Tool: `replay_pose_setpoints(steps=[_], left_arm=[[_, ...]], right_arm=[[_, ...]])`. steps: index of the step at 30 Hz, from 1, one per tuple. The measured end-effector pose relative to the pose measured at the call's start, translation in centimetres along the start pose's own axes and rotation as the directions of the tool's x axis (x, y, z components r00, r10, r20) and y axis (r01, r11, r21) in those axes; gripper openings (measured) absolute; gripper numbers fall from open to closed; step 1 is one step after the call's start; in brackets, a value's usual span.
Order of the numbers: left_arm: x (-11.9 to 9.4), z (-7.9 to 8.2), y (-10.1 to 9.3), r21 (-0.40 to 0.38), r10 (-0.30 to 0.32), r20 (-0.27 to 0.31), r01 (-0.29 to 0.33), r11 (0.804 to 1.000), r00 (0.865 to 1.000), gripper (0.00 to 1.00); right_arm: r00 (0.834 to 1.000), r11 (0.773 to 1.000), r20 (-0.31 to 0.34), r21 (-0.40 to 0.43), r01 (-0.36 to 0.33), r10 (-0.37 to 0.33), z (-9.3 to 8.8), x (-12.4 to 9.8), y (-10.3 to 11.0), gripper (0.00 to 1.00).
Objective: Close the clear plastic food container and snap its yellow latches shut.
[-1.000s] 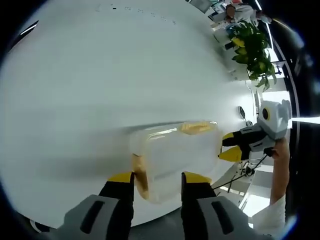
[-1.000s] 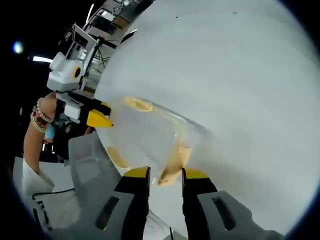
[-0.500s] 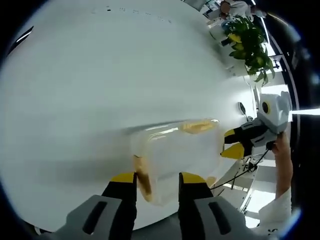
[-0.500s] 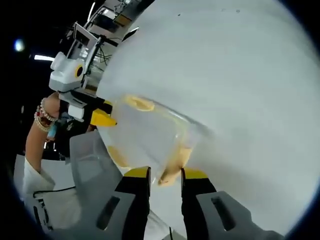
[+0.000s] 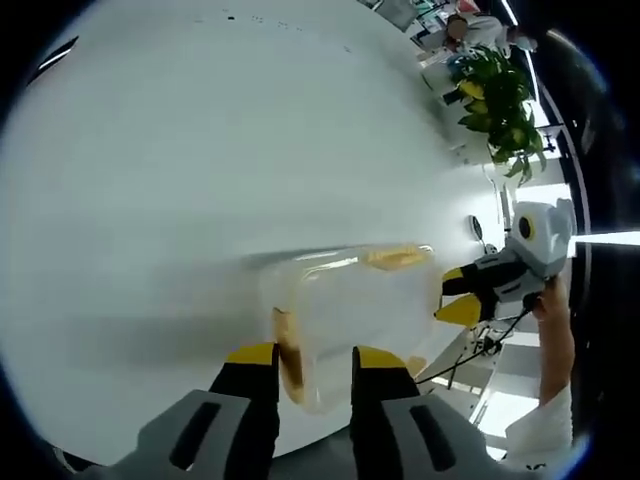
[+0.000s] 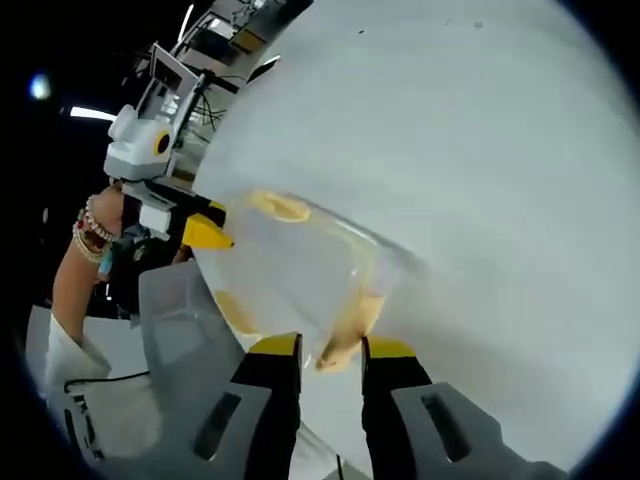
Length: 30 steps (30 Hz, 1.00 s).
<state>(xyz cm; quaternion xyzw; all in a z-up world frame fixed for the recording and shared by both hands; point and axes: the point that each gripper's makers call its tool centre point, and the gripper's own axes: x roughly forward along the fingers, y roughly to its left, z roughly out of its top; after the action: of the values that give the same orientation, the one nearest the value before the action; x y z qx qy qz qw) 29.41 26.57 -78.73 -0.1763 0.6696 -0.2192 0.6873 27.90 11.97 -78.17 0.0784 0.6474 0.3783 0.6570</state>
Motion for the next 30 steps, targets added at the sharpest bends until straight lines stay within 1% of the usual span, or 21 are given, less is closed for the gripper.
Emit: replay_pose_setpoints(steps=[3,7,9,11,18,19,20,23,27,29,30], left_arm=[[-0.2,0.1,-0.1,0.001,-0.006,0.012,0.006,1.0,1.0,0.19],[-0.3,0.2,-0.2,-0.001,0.003,0.009,-0.003,1.0,1.0,0.2],[-0.3,0.1,-0.1,-0.002,0.0,0.012,0.0,1.0,1.0,0.2],[-0.3,0.1,-0.1,0.0,-0.004,0.019,0.004,1.0,1.0,0.2],[-0.2,0.0,0.1,-0.003,-0.007,0.023,0.007,1.0,1.0,0.2],[-0.2,-0.1,0.2,-0.006,-0.005,0.022,0.005,1.0,1.0,0.2],[-0.2,0.0,0.1,-0.003,-0.007,0.025,0.007,1.0,1.0,0.2],[-0.1,0.0,0.1,0.005,-0.005,0.027,0.005,1.0,1.0,0.2],[-0.1,-0.2,0.1,0.046,-0.003,0.031,0.001,0.999,1.0,0.21],[-0.2,-0.3,0.1,0.055,-0.007,0.044,0.005,0.998,0.999,0.22],[-0.2,-0.3,0.2,0.065,-0.014,0.062,0.01,0.998,0.998,0.22]], right_arm=[[1.0,1.0,0.008,0.004,-0.002,0.002,-0.1,-0.1,0.0,0.18],[1.0,1.0,0.012,-0.013,0.001,-0.001,-0.1,-0.2,0.1,0.17],[1.0,1.0,0.025,-0.014,-0.002,0.003,-0.2,-0.3,0.0,0.17],[0.999,1.0,0.046,-0.005,-0.024,0.024,-0.2,-0.3,0.0,0.16],[0.997,0.998,0.065,0.017,-0.052,0.051,-0.2,-0.2,0.0,0.13],[0.992,0.996,0.099,0.034,-0.083,0.079,0.3,0.0,0.0,0.11],[0.993,0.996,0.081,0.023,-0.084,0.082,-0.2,-0.2,-0.3,0.11],[0.992,0.995,0.085,0.037,-0.092,0.089,-0.5,-0.3,-0.5,0.11],[0.993,0.997,0.087,0.009,-0.081,0.08,-0.8,-0.3,-0.4,0.13],[0.994,0.997,0.086,-0.005,-0.072,0.072,-0.9,-0.3,-0.3,0.15],[0.993,0.997,0.097,-0.029,-0.07,0.072,-1.0,-0.4,-0.4,0.16]])
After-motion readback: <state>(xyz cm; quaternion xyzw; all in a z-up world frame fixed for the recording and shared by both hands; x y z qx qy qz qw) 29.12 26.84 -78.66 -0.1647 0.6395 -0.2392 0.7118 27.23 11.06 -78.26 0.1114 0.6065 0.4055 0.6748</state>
